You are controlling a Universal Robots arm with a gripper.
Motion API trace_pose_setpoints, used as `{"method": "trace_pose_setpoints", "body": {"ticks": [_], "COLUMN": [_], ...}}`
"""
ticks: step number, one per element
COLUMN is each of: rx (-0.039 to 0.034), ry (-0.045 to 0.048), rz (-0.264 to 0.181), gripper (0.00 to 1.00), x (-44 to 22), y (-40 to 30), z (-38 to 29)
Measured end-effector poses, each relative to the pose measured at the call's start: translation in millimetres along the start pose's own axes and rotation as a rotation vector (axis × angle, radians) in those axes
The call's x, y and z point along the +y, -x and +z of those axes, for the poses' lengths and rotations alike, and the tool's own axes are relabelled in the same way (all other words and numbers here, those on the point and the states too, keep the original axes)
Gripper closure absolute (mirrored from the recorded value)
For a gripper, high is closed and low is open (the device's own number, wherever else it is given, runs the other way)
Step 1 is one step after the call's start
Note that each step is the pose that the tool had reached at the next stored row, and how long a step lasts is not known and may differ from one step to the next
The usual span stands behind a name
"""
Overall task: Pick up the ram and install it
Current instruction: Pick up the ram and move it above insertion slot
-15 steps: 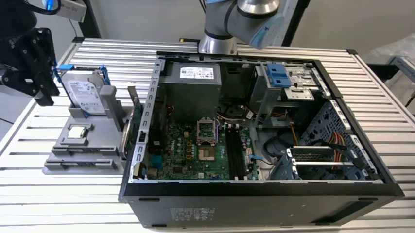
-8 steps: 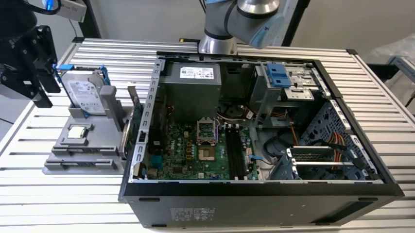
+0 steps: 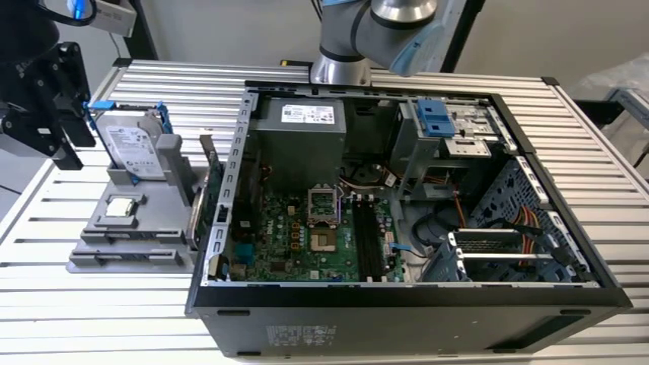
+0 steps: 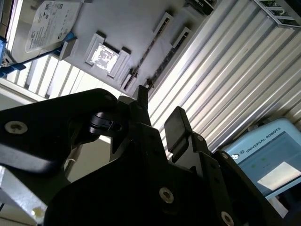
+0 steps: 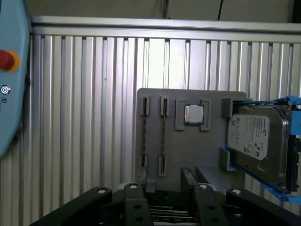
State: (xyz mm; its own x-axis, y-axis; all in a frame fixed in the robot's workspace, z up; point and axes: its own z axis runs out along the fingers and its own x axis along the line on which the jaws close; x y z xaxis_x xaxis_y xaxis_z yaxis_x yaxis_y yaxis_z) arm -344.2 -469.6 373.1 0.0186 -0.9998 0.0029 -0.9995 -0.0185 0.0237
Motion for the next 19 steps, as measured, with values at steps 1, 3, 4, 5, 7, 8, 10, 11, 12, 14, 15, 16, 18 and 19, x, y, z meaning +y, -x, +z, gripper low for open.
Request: {"method": "trace_pose_setpoints", "body": {"ticks": [1,3,4,5,7,8,10,11,12,14,15,16,18,19], "rx": [0.0000,-0.0001,-0.0002,-0.0003,-0.0003,-0.0001,-0.0001,-0.0001,-0.0001,-0.0001,-0.0001,-0.0001,0.0000,-0.0001], "ry": [0.0000,-0.0001,-0.0002,-0.0003,-0.0003,-0.0001,-0.0002,-0.0001,-0.0001,-0.0001,-0.0001,-0.0001,-0.0001,-0.0001], "rz": [0.000,0.000,0.000,0.000,0.000,0.000,0.000,0.000,0.000,0.000,0.000,0.000,0.000,0.000], "gripper": [0.00,0.00,0.00,0.00,0.00,0.00,0.00,0.00,0.00,0.00,0.00,0.00,0.00,0.00], "x": [0.0,0.0,-0.1,-0.1,-0.1,-0.1,-0.2,-0.2,-0.2,-0.3,-0.3,-0.4,-0.4,-0.4], "y": [0.0,0.0,0.0,0.0,0.0,0.0,0.0,0.0,0.0,0.0,0.0,0.0,0.0,0.1], "z": [0.0,0.2,0.5,1.1,2.9,3.8,6.0,7.1,8.3,11.0,12.3,13.5,16.4,17.5]}}
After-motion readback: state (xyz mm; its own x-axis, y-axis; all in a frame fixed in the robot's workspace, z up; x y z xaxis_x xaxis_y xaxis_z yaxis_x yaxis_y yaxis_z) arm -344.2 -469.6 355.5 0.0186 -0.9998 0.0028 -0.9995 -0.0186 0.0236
